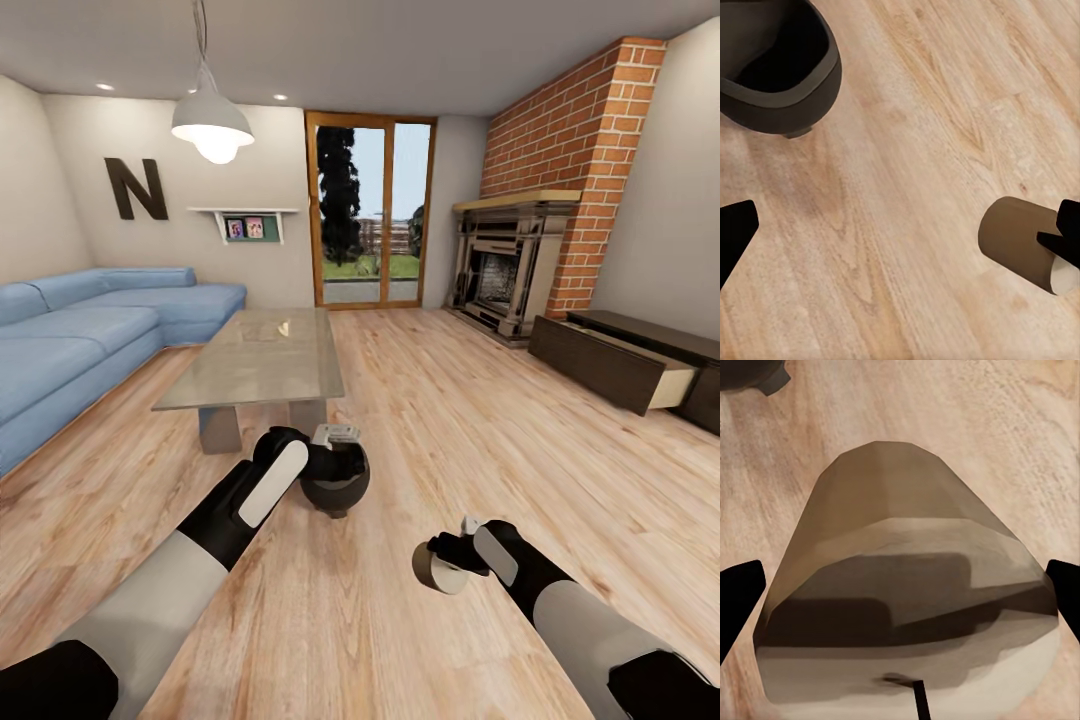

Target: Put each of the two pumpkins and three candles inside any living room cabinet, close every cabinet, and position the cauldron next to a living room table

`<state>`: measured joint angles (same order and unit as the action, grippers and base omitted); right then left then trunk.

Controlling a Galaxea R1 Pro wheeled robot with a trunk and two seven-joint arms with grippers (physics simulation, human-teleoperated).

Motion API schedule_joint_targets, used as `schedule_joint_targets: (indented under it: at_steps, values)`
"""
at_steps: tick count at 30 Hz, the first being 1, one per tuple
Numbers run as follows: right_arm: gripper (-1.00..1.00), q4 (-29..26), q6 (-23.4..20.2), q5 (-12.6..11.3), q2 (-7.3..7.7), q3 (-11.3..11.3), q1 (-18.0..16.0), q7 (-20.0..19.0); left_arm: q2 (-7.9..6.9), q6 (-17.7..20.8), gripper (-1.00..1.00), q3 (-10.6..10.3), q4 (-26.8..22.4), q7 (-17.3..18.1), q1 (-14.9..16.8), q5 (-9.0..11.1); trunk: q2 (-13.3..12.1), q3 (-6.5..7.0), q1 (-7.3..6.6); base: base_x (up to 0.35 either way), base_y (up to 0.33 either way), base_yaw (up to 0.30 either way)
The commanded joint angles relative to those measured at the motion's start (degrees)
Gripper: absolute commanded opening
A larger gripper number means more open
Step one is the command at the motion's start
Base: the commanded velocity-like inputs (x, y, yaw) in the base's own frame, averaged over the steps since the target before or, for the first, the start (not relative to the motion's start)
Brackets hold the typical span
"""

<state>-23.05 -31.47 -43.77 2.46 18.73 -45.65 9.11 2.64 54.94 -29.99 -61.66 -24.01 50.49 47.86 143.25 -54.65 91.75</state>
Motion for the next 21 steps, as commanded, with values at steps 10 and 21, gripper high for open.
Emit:
schedule_joint_targets:
  at_steps: [10,21]
  values:
    - [-1.00,-0.1,-0.3,-0.6,0.06,0.3,0.0,0.6,-0.01,0.1,1.00,-0.1,0.0,-0.6,0.0,0.6,0.0,-0.30,-0.01,0.000,0.000,0.194]
    - [-1.00,-0.2,-0.3,-0.6,0.09,0.3,0.0,0.6,0.07,0.1,1.00,-0.1,0.0,-0.6,0.0,0.6,0.0,-0.69,-0.01,0.000,0.000,0.251]
